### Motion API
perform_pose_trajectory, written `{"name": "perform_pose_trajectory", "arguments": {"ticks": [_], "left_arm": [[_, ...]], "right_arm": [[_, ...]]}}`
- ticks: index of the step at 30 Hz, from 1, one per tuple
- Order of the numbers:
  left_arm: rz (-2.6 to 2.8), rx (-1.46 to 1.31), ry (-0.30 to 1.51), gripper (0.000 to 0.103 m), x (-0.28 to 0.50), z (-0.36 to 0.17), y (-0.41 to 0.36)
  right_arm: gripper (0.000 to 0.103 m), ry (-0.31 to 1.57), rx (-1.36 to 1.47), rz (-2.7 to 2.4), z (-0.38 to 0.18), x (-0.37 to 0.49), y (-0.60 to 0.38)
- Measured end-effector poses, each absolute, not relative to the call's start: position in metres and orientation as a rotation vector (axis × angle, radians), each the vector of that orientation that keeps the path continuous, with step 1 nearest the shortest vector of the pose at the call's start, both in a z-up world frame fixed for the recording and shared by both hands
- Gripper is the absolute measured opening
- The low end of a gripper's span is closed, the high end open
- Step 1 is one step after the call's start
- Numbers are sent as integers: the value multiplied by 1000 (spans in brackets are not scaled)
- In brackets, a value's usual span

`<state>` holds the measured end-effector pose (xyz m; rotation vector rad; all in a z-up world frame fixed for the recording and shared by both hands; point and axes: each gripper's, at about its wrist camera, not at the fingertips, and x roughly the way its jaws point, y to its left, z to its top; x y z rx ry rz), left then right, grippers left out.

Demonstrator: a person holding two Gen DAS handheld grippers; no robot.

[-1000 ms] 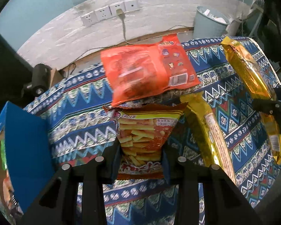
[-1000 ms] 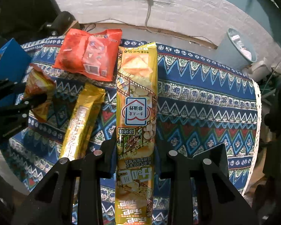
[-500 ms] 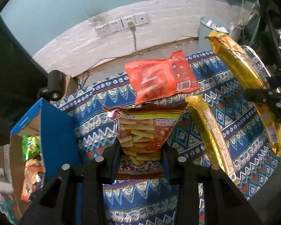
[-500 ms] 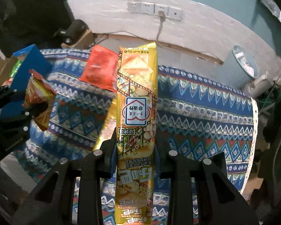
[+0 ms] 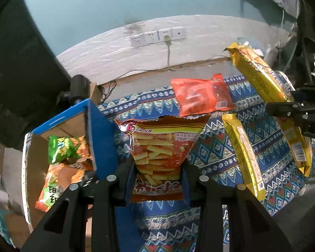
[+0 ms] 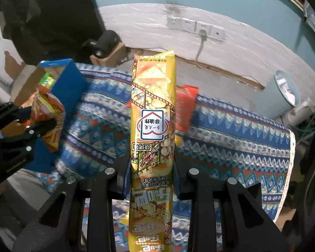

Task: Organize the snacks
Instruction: 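Lift both held snacks and carry them over the cardboard box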

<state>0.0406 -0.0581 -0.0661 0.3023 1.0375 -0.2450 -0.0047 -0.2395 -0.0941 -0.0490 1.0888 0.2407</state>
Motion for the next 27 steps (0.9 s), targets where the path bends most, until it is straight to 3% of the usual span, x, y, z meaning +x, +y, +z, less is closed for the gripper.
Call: {"name": "perform_pose_trajectory", "arguments": {"ticks": [13,27], "left_arm": [[-164,304,938,37,27,-28,-2],[-59,225,924,37,29,-21,83]], "right_arm": [[29,1045,-66,379,-62,7,-162],[29,1048,-87,513,-48,34,-60]]}}
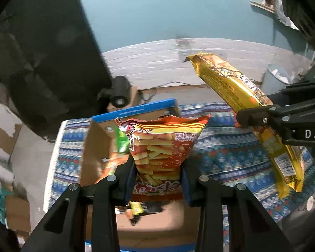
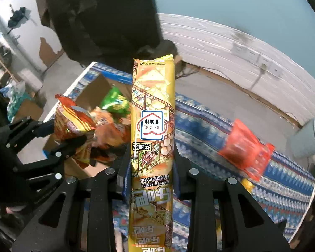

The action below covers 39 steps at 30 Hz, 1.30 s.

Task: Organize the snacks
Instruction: 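Lift both held snacks and carry them over the cardboard box, then open both grippers to drop the snacks into the cardboard box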

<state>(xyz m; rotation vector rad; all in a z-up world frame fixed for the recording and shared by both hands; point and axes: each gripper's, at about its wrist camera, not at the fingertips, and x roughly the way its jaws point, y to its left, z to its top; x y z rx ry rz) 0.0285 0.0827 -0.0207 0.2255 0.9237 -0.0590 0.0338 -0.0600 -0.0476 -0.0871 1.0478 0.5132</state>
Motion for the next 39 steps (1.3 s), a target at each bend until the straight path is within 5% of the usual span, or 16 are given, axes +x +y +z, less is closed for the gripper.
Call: {"name": "perform_pose_trajectory", "arguments": {"ticks": [20,24,28,39], "left_arm": [[105,141,1028,38,37,-49,172],[126,137,1029,39,36,-47,178],[161,131,1031,67,35,-45,182],[130,181,996,73,34,-35,157]], "right_arm": [[29,1145,-102,611,-79,62,44],[37,1148,-111,620,-79,64,56],[37,1132,-92,646,-73,61,60],[58,1078,-150,565,-61,50,28]]}}
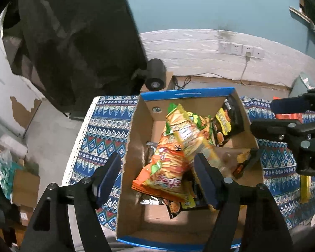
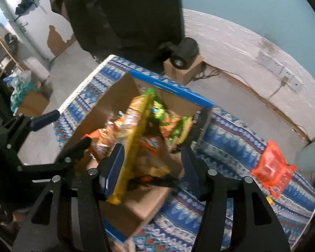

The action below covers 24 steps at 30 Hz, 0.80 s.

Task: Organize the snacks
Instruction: 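Open both grippers to drop the snacks into the cardboard box, then move both grippers toward the red-orange bag and yellow stick pack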

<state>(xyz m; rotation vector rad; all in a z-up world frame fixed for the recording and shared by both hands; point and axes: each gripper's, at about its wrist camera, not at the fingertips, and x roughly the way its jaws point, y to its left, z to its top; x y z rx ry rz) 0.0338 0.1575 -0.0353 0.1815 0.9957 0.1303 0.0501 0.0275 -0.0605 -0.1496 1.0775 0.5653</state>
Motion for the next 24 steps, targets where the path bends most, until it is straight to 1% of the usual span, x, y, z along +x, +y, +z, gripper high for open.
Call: {"name": "perform_pose_trajectory", "arguments": {"ticks": [4,7,16,24], "left_arm": [[100,203,993,74,33,-32,142],[79,219,984,78,33,-29,128],[-4,242,983,78,35,-29,86],[-70,277,994,78,36,-34,46]], "right_arm": [[59,1083,-154,528,-64,48,7],[63,1083,-146,503,-65,47,-9],[67,1082,-134,437,-67,33,-62],[69,1109,-113,359,-83,28,-120]]}}
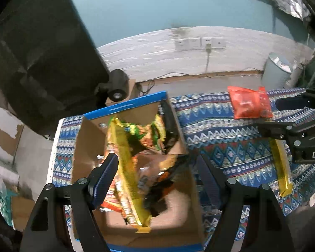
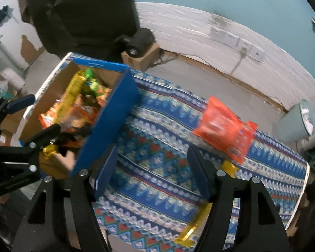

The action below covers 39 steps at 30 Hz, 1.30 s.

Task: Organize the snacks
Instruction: 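Move both grippers toward the red-orange bag and yellow stick pack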

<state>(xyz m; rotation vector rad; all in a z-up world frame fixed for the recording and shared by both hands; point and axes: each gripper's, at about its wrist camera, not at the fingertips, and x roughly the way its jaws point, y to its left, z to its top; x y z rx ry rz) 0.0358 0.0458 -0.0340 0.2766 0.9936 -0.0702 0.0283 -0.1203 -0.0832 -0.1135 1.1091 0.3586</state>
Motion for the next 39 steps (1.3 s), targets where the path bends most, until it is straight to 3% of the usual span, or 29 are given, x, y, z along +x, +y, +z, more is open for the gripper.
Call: {"name": "perform_pose_trajectory", "arguments": {"ticks": [27,39], "left_arm": [[-216,366,1141,81,47,-100,-73],[-241,362,1158,81,99,-129,-87]], "right_arm": [[70,1238,-5,161,-161,7,-258],[73,1221,-235,309,-164,71,-254]]}}
